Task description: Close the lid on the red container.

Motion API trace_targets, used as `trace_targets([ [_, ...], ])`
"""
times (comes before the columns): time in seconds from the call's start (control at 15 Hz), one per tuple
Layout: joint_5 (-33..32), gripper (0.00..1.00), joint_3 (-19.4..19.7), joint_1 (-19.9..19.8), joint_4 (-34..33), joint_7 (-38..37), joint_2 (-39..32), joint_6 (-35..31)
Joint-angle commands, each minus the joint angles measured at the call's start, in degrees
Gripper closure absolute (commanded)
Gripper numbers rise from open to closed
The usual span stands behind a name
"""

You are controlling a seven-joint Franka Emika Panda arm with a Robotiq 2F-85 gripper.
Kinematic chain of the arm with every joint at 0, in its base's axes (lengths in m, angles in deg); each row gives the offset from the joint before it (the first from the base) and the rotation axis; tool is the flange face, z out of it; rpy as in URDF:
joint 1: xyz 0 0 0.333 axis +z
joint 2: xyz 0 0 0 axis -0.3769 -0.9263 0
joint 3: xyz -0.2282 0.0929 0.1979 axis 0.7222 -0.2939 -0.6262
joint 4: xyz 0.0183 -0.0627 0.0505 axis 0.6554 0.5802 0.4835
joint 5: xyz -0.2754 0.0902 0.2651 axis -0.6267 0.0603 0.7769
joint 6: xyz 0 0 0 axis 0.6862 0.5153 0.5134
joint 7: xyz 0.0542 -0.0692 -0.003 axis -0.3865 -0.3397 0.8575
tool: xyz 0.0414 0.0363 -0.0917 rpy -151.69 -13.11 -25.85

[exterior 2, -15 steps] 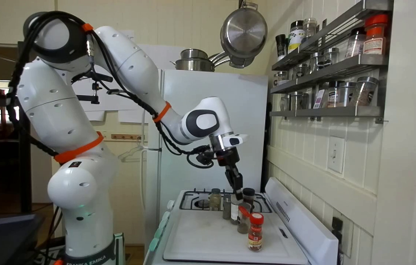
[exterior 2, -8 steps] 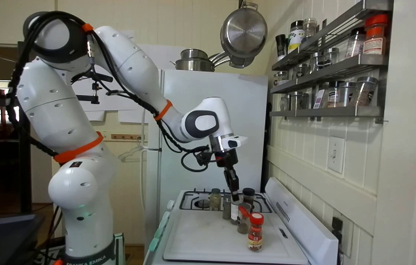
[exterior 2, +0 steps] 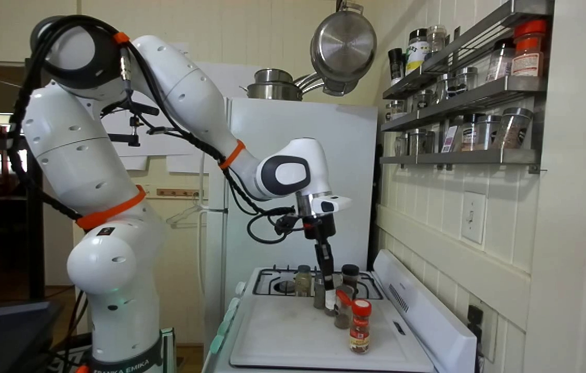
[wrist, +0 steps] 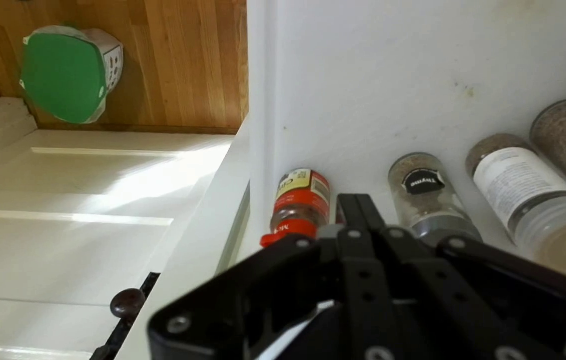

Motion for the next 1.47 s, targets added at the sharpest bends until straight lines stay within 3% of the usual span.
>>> trace_targets([
  [0.0,-0.41,1.00,-0.04,-0.71,-0.20,-1.30,-0.56,0.21],
  [1.4,-2.88,1.00,-0.39,-2.98,-0.56,-2.60,-0.77,-0.23],
])
